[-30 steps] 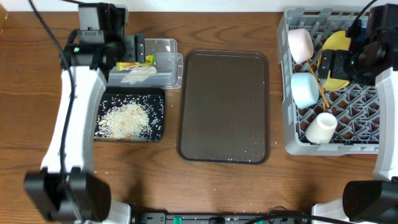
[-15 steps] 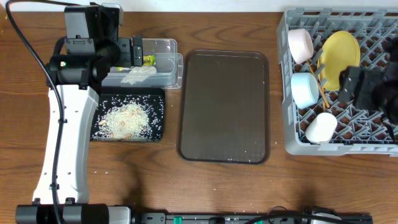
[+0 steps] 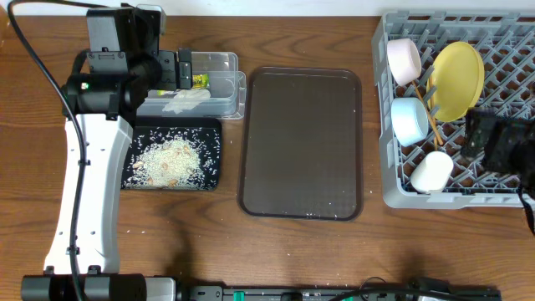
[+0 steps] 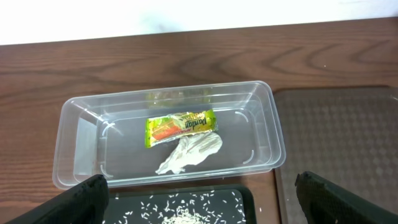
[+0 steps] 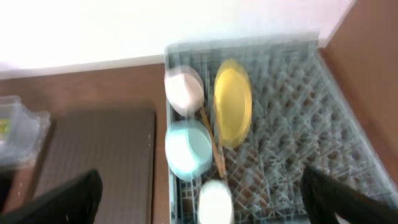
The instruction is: Sort waste into correct bins and load items into the dishwasher rack
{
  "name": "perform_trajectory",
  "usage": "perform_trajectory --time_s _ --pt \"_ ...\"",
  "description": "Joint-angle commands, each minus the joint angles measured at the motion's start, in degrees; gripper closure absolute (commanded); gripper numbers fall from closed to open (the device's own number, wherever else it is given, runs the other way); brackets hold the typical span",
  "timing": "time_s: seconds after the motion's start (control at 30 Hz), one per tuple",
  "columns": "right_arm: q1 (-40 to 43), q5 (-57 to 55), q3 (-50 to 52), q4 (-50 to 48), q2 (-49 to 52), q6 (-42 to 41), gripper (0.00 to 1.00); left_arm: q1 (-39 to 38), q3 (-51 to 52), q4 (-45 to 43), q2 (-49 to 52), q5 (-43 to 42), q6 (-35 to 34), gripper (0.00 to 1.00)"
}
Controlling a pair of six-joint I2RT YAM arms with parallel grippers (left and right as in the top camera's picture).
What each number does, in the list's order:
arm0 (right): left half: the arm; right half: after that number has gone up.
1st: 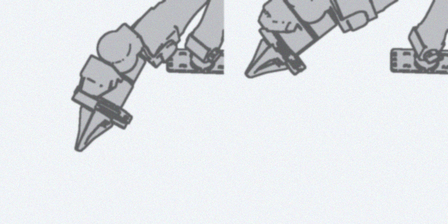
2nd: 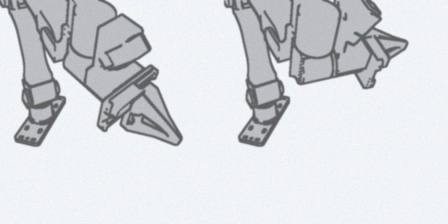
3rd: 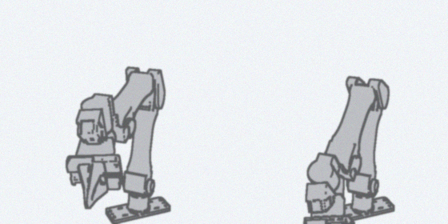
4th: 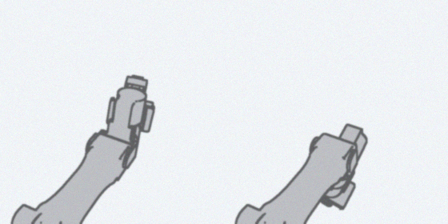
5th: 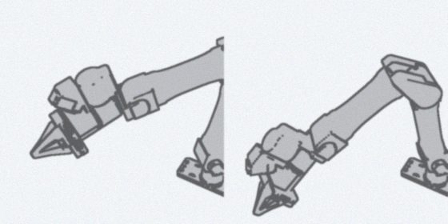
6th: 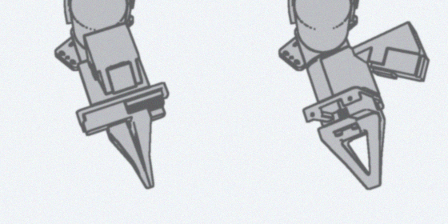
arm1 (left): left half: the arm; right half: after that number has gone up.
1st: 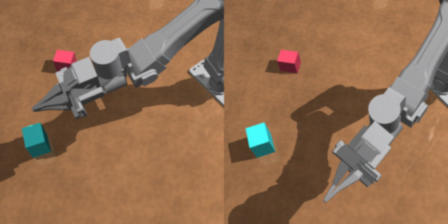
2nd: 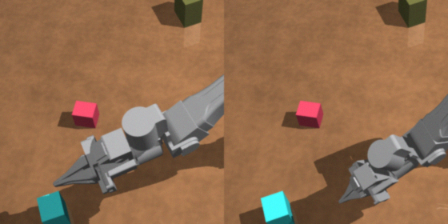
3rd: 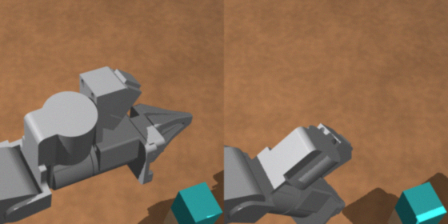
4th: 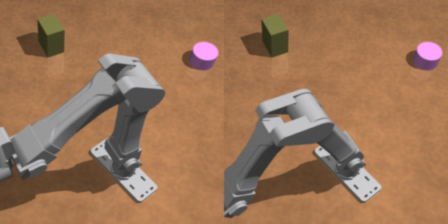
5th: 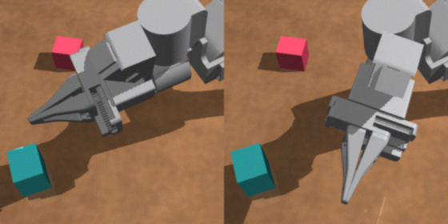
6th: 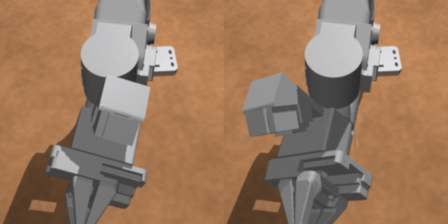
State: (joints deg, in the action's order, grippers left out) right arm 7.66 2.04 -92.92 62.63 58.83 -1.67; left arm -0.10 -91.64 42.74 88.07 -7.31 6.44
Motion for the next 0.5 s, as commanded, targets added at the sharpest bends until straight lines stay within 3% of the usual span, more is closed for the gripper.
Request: perform_trajectory --time_s 0.0,0.17,0.47 --pt "-1.1 1.8 11.9 -8.4 -5.7 0.9 0.01 0.2 -0.7 0.1 -0.1 -0.2 0.6 0.02" --pt "-1.4 5.3 37.0 -27.7 -19.6 -1.0 0.01 0.2 -0.7 0.1 -0.1 -0.2 0.6 0.02" --pt "-3.4 4.2 75.9 -51.4 -44.8 -4.1 0.01 0.2 -0.7 0.1 -0.1 -0.2 0.6 0.02"
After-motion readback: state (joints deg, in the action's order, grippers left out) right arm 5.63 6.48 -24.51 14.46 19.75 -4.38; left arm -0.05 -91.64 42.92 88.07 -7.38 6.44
